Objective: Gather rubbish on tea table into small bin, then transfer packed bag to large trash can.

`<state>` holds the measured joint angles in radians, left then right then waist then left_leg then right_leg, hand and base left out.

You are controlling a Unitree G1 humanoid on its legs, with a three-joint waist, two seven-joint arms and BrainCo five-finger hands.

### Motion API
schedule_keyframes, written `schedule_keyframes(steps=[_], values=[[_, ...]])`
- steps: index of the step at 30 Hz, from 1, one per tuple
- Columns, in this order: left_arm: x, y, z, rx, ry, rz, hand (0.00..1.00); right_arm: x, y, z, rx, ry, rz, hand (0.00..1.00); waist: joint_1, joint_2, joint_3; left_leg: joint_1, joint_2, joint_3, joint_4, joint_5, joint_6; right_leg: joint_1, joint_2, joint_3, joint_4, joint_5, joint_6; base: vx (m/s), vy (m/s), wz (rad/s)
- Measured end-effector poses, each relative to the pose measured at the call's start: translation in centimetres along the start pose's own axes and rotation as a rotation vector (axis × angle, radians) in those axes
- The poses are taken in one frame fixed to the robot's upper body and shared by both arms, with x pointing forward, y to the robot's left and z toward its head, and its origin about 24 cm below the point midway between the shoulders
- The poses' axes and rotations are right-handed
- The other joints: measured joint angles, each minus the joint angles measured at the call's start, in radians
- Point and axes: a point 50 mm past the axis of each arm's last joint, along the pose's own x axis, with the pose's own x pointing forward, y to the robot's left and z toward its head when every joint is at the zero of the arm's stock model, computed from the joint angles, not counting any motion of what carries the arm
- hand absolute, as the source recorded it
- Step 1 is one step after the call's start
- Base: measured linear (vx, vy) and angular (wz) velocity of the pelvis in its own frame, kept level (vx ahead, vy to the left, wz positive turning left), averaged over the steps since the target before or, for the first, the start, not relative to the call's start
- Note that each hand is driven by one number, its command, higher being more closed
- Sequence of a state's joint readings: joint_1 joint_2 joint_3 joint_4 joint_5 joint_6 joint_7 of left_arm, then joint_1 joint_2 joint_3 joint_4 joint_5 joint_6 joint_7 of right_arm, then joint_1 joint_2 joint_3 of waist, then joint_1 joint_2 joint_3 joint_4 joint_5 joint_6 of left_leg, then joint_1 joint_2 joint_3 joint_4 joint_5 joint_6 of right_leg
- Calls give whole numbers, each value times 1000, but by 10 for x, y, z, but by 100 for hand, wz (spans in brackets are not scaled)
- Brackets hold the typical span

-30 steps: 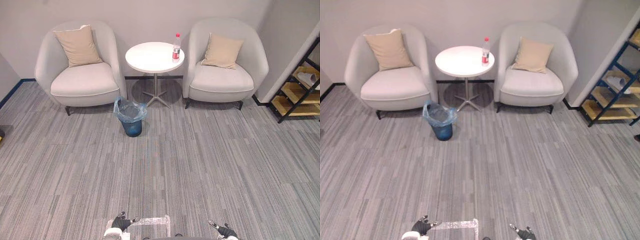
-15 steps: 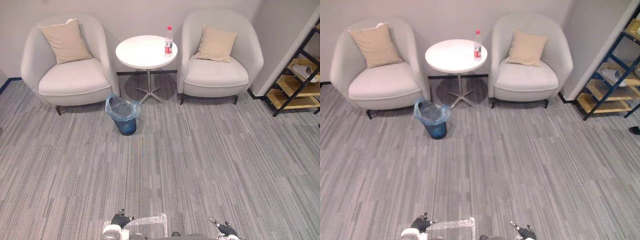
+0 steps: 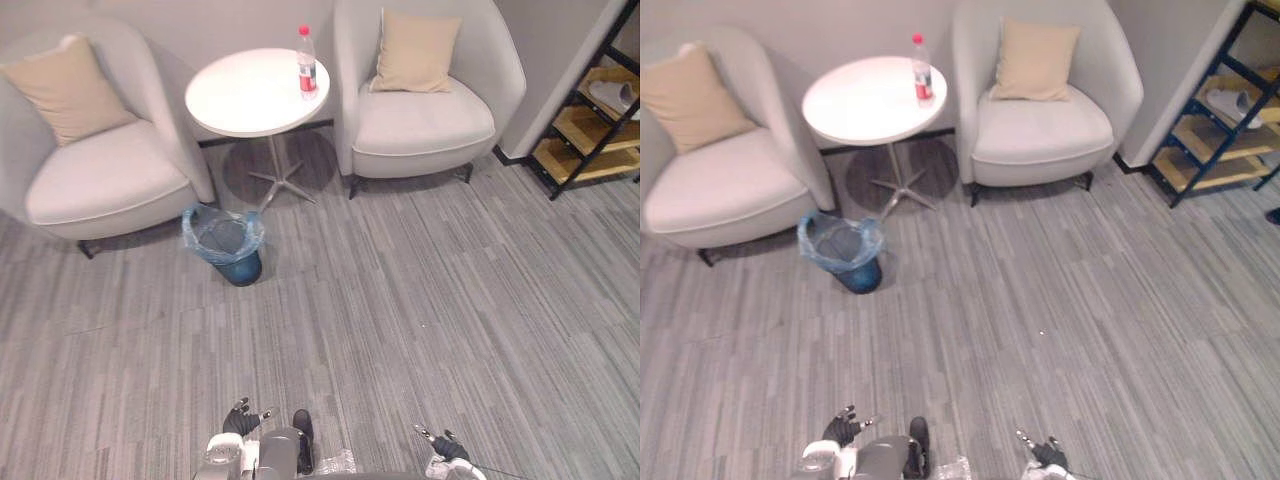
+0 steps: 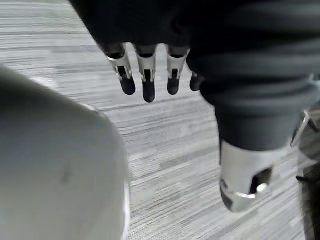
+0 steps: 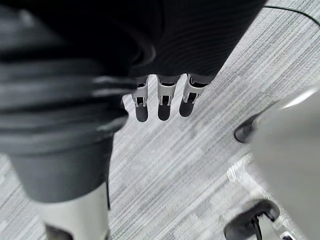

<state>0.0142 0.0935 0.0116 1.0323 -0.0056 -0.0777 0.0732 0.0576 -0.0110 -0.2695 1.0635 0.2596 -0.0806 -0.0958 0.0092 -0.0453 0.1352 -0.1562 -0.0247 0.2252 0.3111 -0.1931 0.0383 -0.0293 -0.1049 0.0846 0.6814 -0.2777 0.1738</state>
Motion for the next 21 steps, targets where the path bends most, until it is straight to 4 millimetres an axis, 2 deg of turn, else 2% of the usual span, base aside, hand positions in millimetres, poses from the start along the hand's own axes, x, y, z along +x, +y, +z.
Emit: schedule_keyframes(steps=[1, 2, 4, 5, 6, 8, 9, 10, 11, 12, 13, 14, 15, 16, 17, 18, 19, 20, 21], values=[[0, -1, -1, 3, 5, -3, 0, 0, 0, 1, -10, -7, 5, 0, -1, 2, 1, 33, -2, 0, -6, -17, 0, -40, -3, -13, 108, 3, 28, 457, 141, -23], [-1, -2, -2, 8, 10, -9, 0, 0, 1, 4, -22, -20, 12, 0, -5, 3, 3, 86, -5, 1, -29, -30, 3, -96, -18, -53, 237, -2, 19, 387, 86, -11], [-1, -7, -2, 1, 11, -18, 0, 1, 1, 11, -32, -48, 19, 0, -8, 20, 16, 190, -1, -4, -95, -32, 4, -164, -54, -164, 324, -37, -54, 383, 48, -7], [-1, -9, -4, -8, 17, -23, 0, 1, 1, 14, -34, -58, 20, 0, -11, 30, 22, 245, 11, -6, -126, -32, 4, -188, -60, -219, 300, -61, -95, 387, -14, 3], [-1, -9, -5, -15, 23, -23, 0, 1, 1, 15, -37, -65, 22, 0, -13, 30, 22, 275, 22, -13, -135, -32, 4, -219, -57, -254, 242, -77, -118, 436, -70, 13], [-1, -10, -6, -20, 29, -23, 0, 1, 2, 17, -42, -77, 26, 0, -20, 32, 23, 297, 47, -34, -134, -32, 4, -273, -34, -275, 86, -76, -125, 310, -109, 30], [-1, -10, -7, -19, 33, -23, 0, 1, 2, 18, -43, -80, 28, 0, -24, 33, 23, 300, 56, -49, -134, -32, 4, -288, -20, -267, -9, -56, -123, 362, -191, 53], [-2, -8, -9, -13, 38, -21, 0, 1, 2, 17, -57, -75, 28, 0, -26, 20, 16, 306, 50, -74, -133, -35, -7, -282, -2, -239, -211, 72, -133, 371, -205, 59], [-1, -4, -10, -9, 42, -17, 0, 0, -1, 11, -66, -56, 22, 0, -26, -3, 5, 315, 33, -97, -133, -53, -44, -284, -7, -215, -310, 218, -179, 457, -257, 45], [-1, -11, -12, -28, 58, -30, 0, 3, -7, 20, -81, -70, 10, 0, -18, 50, 6, 334, 79, -118, -134, -83, -91, -280, 21, -240, -264, 187, -193, 372, -196, 23], [-3, -16, -16, -36, 73, -41, 0, 4, -13, 23, -107, -74, -2, 0, -17, 78, -9, 331, 101, -128, -131, -77, -103, -265, 40, -246, -283, 166, -201, 443, -230, 6], [-3, -20, -17, -42, 74, -49, 0, 5, -15, 25, -111, -79, -8, 0, -18, 95, -7, 331, 112, -130, -122, -68, -116, -248, 49, -257, -298, 154, -204, 351, -180, 17], [-3, -22, -16, -49, 76, -51, 0, 5, -15, 24, -108, -75, -8, 0, -21, 101, -7, 324, 119, -131, -95, -59, -131, -236, 53, -268, -306, 144, -210, 340, -212, 24], [-2, -23, -12, -53, 67, -54, 0, 5, -15, 25, -106, -77, -11, 0, -23, 98, -3, 284, 127, -134, -1, -44, -156, -210, 57, -274, -317, 128, -216, 302, -214, 26], [-2, -24, -9, -74, 54, -52, 0, 4, -14, 24, -109, -75, -8, 0, -22, 94, 5, 236, 138, -133, 133, -29, -180, -174, 58, -277, -333, 117, -222, 328, -215, 21], [-1, -22, -4, -95, 33, -42, 0, 4, -10, 21, -115, -68, 6, 0, -18, 73, 19, 164, 162, -128, 316, -1, -196, -132, 56, -276, -353, 99, -232, 230, -145, 12], [0, -22, 0, -104, 17, -38, 0, 3, -8, 21, -118, -71, 16, 0, -16, 73, 24, 118, 186, -115, 427, -7, -186, -102, 59, -278, -362, 82, -237, 197, -96, 9], [0, -21, 4, -118, -5, -34, 0, 2, -4, 18, -112, -70, 25, 0, -11, 72, 30, 56, 222, -72, 539, -34, -153, -54, 64, -283, -375, 60, -248, 197, -74, 7], [0, -22, 7, -129, -18, -34, 0, 1, -2, 16, -89, -70, 29, 0, -9, 69, 31, 15, 238, -36, 559, -51, -130, -18, 63, -293, -394, 51, -244, 197, -57, 8]])
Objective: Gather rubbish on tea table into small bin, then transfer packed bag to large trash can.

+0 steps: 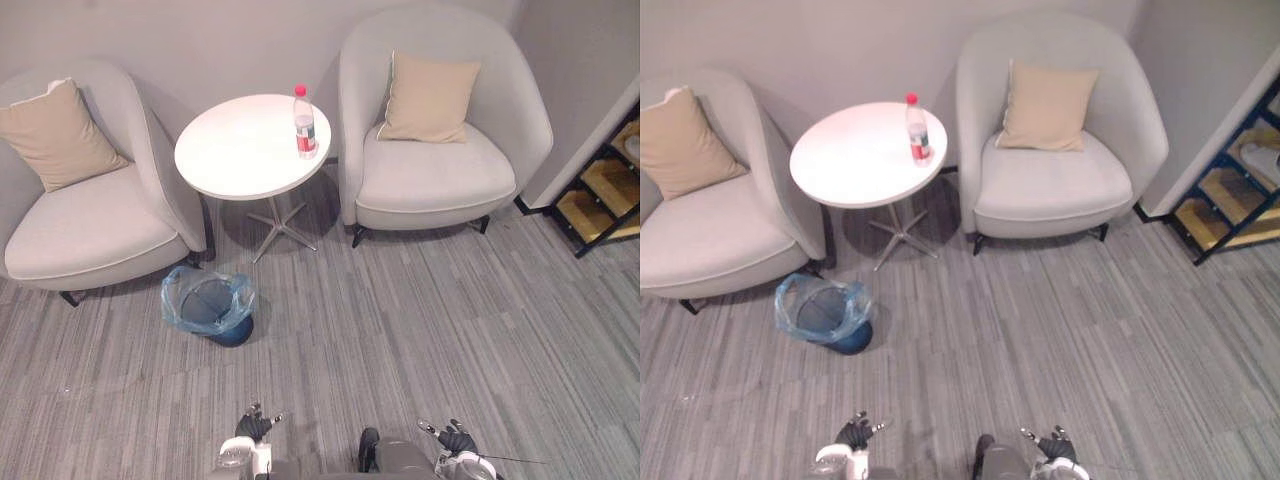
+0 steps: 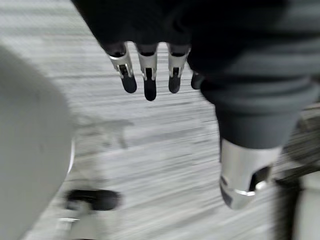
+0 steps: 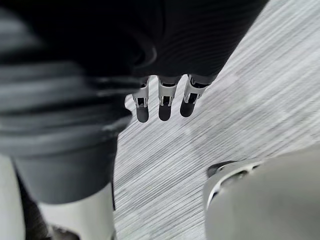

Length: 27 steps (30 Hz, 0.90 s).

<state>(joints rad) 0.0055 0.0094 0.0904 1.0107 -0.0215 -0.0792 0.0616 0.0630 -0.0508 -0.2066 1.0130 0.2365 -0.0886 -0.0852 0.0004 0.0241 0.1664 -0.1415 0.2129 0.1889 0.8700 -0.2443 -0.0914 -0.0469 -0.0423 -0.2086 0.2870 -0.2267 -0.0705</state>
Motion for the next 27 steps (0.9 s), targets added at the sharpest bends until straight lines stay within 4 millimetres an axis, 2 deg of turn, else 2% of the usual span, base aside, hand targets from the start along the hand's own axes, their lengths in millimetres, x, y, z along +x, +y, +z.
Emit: schedule_keyframes(steps=[1, 2, 4, 5, 6, 7, 8, 9, 11, 12, 13, 14, 15, 16, 17, 18, 19, 21, 22, 23, 24, 25, 26, 27], values=[[0, -1, 1, -3, -8, -2, 0, 0, 0, 0, 8, -1, -3, 0, 0, -1, -1, -25, 4, 21, -15, -7, 10, 20, -1, -3, -15, -4, 4, 186, -19, 8], [0, -2, 2, -5, -16, -5, 0, 0, 0, -1, 13, 2, -4, 0, 3, -2, -2, -71, -4, 56, -95, -11, 14, 56, -3, -3, -49, -14, 25, 199, 26, 5], [0, -3, 5, -5, -26, -7, 0, 0, 0, -1, 17, 5, -7, 0, 7, -2, -2, -103, -50, 66, -285, 1, 18, 86, -13, -3, -93, -9, 52, 253, 70, -2], [0, -3, 5, -3, -27, -8, 0, 0, 0, -1, 19, 8, -10, 0, 10, -3, -1, -106, -93, 62, -457, 42, 14, 109, -22, 1, -119, -5, 62, 353, 136, -8], [0, -2, 5, 5, -27, -10, 0, 0, -1, -2, 18, 14, -12, 0, 13, -3, -1, -101, -128, 45, -591, 117, 25, 134, -29, 7, -138, -12, 78, 393, 160, -18], [0, -2, 4, 14, -25, -11, 0, 0, -1, -5, 15, 25, -14, 0, 23, -9, -5, -85, -149, 35, -629, 199, 33, 146, -38, 20, -148, -15, 93, 450, 181, -22], [0, 1, 5, 36, -23, -11, 0, 0, 0, -8, 16, 40, -12, 0, 35, -35, -20, -57, -186, 50, -661, 203, 70, 159, -64, 44, -167, -18, 117, 497, 158, -16], [1, 2, 6, 41, -27, -9, 0, -1, 2, -11, 13, 52, -5, 0, 30, -45, -26, -73, -194, 60, -620, 169, 114, 160, -79, 62, -169, -9, 135, 591, 194, -6], [2, 8, 7, 52, -22, 0, 0, 0, 4, -10, 11, 60, 1, 0, 37, -49, -23, -65, -192, 73, -570, 116, 122, 138, -86, 110, -78, -1, 149, 545, 218, -14], [2, 8, 5, 55, -13, 0, 0, 1, 4, -9, 11, 56, 1, 0, 38, -47, -23, -25, -192, 78, -581, 85, 123, 100, -87, 133, 46, -2, 162, 409, 192, -25], [2, 10, 3, 61, -4, 4, 0, 1, 4, -8, 11, 52, 1, 0, 39, -47, -23, 6, -196, 79, -598, 71, 124, 60, -94, 140, 160, 6, 198, 390, 171, -19], [1, 13, -1, 84, 12, 4, 0, 1, 3, -7, 7, 49, 1, 0, 36, -49, -21, 60, -207, 76, -635, 57, 131, -8, -115, 140, 338, 22, 245, 316, 117, -4], [1, 14, -3, 106, 24, 2, 0, 1, 2, -9, -2, 53, -1, 0, 32, -50, -18, 101, -215, 73, -655, 46, 138, -46, -126, 133, 451, 13, 239, 388, 103, 7], [1, 17, -7, 120, 40, 4, 0, 1, 2, -7, -10, 46, 0, 0, 27, -47, -16, 168, -225, 61, -687, 34, 141, -96, -146, 102, 575, -29, 199, 387, 50, 21], [0, 18, -9, 120, 50, 7, 0, 1, 2, -5, -15, 36, 1, 0, 15, -39, -12, 207, -224, 49, -709, 27, 142, -122, -150, 67, 604, -55, 165, 376, 27, 29], [0, 18, -10, 120, 53, 9, 0, 2, 2, -2, -21, 25, 5, 0, 7, -38, -11, 235, -221, 42, -725, 26, 143, -144, -149, 37, 598, -74, 146, 447, -42, 51], [0, 18, -11, 119, 56, 8, 0, 3, 5, 2, -19, 10, 13, 0, -2, -34, -9, 266, -203, 21, -732, 26, 143, -198, -134, -7, 517, -104, 118, 372, -77, 47], [-1, 17, -11, 117, 56, 6, 0, 3, 5, 5, -18, -6, 19, 0, -4, -27, -5, 283, -179, 4, -731, 26, 142, -237, -101, -1, 419, -101, 116, 341, -125, 43], [-1, 17, -12, 117, 59, 7, 0, 3, 7, 8, -17, -15, 25, 0, -10, -22, -2, 298, -155, -20, -730, 23, 138, -265, -69, 22, 317, -73, 112, 381, -218, 55], [-2, 19, -16, 117, 67, 9, 0, 4, 8, 9, -19, -17, 29, 0, -16, -23, -2, 313, -136, -46, -727, 12, 120, -273, -38, 59, 187, -4, 118, 481, -305, 70], [-3, 23, -17, 122, 70, 18, 0, 3, 7, 5, -23, -5, 30, 0, -19, -42, -9, 326, -140, -67, -722, -9, 83, -251, -28, 101, 44, 107, 122, 416, -277, 68], [-3, 24, -19, 124, 79, 18, 0, 2, 5, 4, -14, -2, 28, 0, -19, -43, -4, 342, -130, -92, -717, -33, 49, -240, -22, 99, 46, 197, 71, 419, -265, 44], [-2, 17, -19, 115, 83, 4, 0, 4, 0, 9, -23, -15, 16, 0, -7, -1, -4, 347, -91, -103, -710, -44, 37, -234, 9, 88, 65, 195, 71, 371, -225, 27], [-3, 10, -19, 101, 81, -10, 0, 5, -4, 14, -32, -25, 8, 0, -6, 15, -7, 336, -77, -121, -701, -29, 20, -232, 14, 71, 74, 152, 54, 349, -226, 22]])
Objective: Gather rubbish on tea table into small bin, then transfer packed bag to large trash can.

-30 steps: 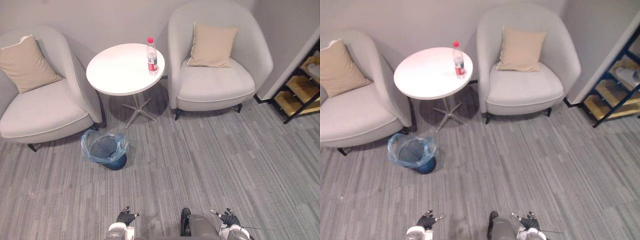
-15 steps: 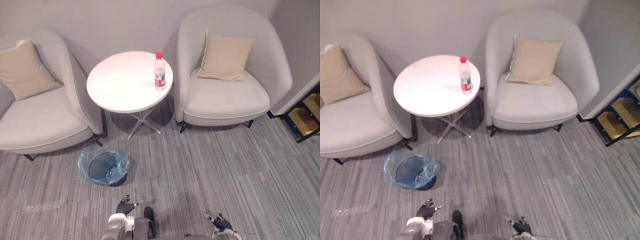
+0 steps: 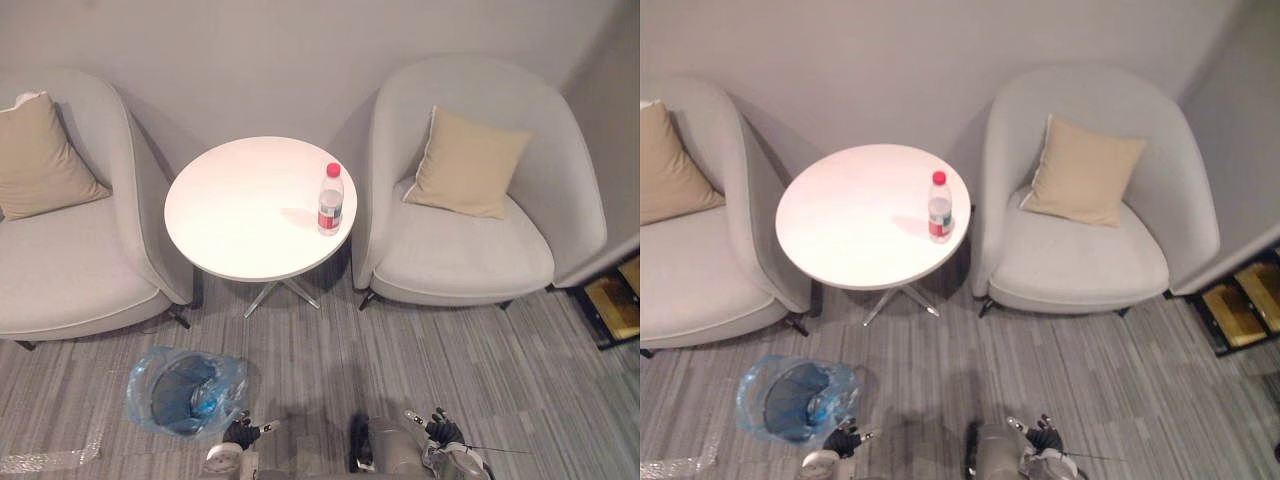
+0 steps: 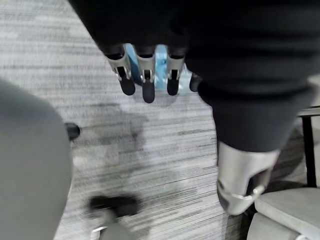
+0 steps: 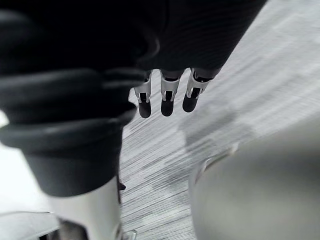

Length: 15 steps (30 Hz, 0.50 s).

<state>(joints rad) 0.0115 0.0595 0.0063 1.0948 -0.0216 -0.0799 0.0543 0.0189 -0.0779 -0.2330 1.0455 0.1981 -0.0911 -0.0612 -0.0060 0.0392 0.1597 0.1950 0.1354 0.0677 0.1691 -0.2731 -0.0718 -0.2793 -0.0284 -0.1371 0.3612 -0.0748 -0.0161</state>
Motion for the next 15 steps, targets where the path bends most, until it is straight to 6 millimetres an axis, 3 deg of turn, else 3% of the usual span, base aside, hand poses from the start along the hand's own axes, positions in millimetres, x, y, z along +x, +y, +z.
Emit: schedule_keyframes(steps=[2, 5, 7, 10, 12, 13, 15], values=[[0, -4, 2, -20, -4, -6, 0, 0, -3, -1, 21, 7, -12, 0, -12, 14, 3, -30, 17, -23, 60, 25, -36, 24, 2, -34, 0, -35, -16, 309, -231, 49], [2, -7, 12, -63, -35, -1, 0, -2, -4, -7, 27, 22, -16, 0, 1, 1, 19, -162, 65, -14, 433, 47, -90, 143, 2, -72, -48, -72, -38, 236, -159, 40], [1, -12, 18, -72, -68, -13, 0, -4, -1, -11, 22, 25, -5, 0, 10, 4, 17, -238, 102, 78, 533, 21, -46, 211, -4, -92, -72, -95, -38, 223, -44, 24], [1, -18, 24, -78, -90, -26, 0, -4, 1, -11, 29, 28, -6, 0, 10, -1, 16, -302, 73, 137, 404, 2, -32, 246, -34, -102, -91, -106, -15, 158, 48, 19], [1, -18, 23, -74, -87, -28, 0, -4, -1, -12, 26, 30, -13, 0, 10, 5, 11, -314, 24, 109, 197, 55, -25, 258, -47, -97, -91, -115, 14, 144, 119, -1], [1, -16, 23, -66, -89, -24, 0, -4, -4, -12, 19, 36, -23, 0, 18, -4, 7, -298, -7, 82, 135, 130, -40, 258, -55, -69, -87, -120, 34, 205, 131, -11], [2, -9, 18, -28, -64, -13, 0, -5, 2, -18, 17, 57, -10, 0, 16, -27, -12, -272, -42, 88, 89, 139, -30, 279, -72, -55, -131, -109, 61, 228, 141, -6]])
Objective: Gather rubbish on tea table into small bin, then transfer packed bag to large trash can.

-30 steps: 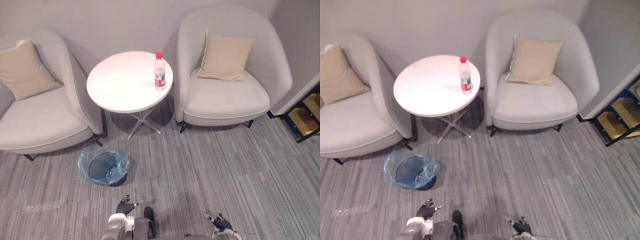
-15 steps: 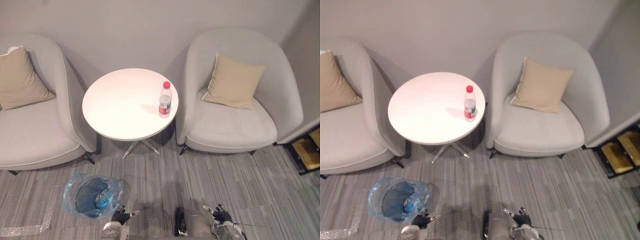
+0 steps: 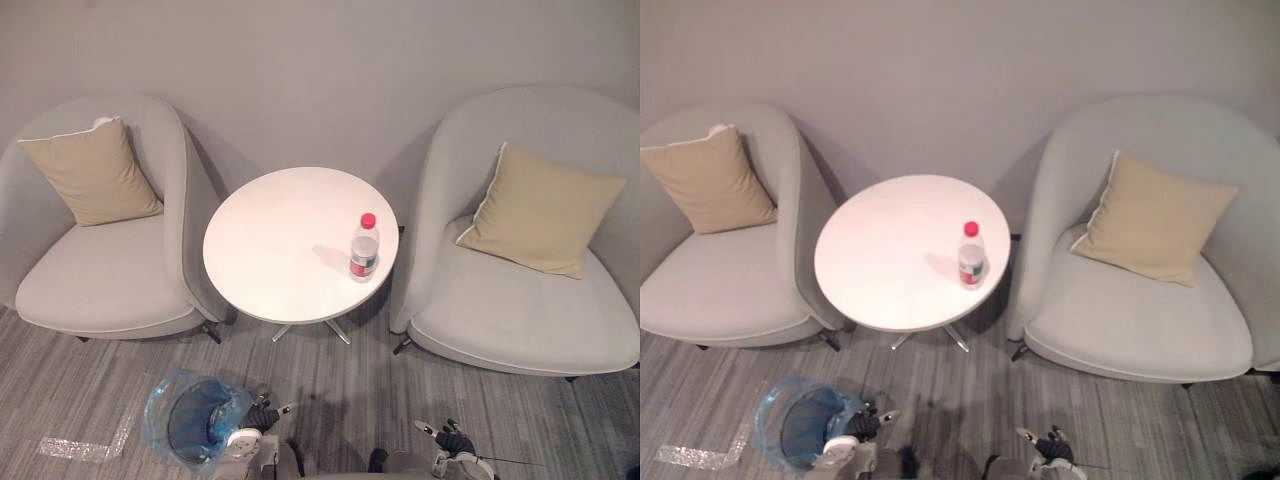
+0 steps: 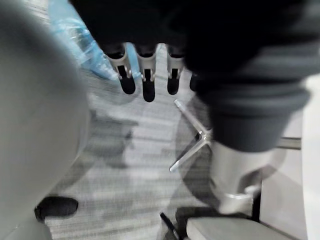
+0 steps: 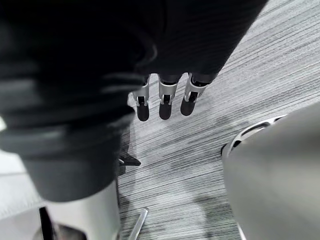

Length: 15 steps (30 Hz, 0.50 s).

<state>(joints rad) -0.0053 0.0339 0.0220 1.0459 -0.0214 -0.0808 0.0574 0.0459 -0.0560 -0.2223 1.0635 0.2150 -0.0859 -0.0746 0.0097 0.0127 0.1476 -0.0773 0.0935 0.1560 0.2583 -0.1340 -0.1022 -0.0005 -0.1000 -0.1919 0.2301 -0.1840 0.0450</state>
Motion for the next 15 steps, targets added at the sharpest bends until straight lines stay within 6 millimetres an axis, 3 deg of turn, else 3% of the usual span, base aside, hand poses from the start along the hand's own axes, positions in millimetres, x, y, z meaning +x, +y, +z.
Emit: schedule_keyframes(steps=[3, 10, 13, 15], values=[[0, 14, -5, 40, 26, 23, 0, -1, 4, -7, -11, 24, 5, 0, 0, -29, -11, 29, -29, 0, -21, -4, 8, 40, -20, 11, -47, 8, 11, 171, 116, 0], [-3, 21, -17, 93, 65, 29, 0, 0, 8, 0, -91, -4, 24, 0, 0, -22, -29, 83, -50, -3, -107, 7, 26, 74, -18, 39, -100, 12, 13, 91, 17, 0], [-4, 19, -20, 91, 73, 26, 0, 1, 4, 22, -146, -98, 22, 0, 2, -10, -36, 114, -45, -5, -146, 16, 27, 94, -6, 51, -126, 31, 5, 53, -31, -11], [-5, 18, -21, 106, 74, 22, 0, -1, 1, 58, -191, -249, 18, 0, -1, -6, -40, 119, -46, -6, -171, 33, 31, 92, -3, 66, -148, 58, 8, 6, 12, -16]])
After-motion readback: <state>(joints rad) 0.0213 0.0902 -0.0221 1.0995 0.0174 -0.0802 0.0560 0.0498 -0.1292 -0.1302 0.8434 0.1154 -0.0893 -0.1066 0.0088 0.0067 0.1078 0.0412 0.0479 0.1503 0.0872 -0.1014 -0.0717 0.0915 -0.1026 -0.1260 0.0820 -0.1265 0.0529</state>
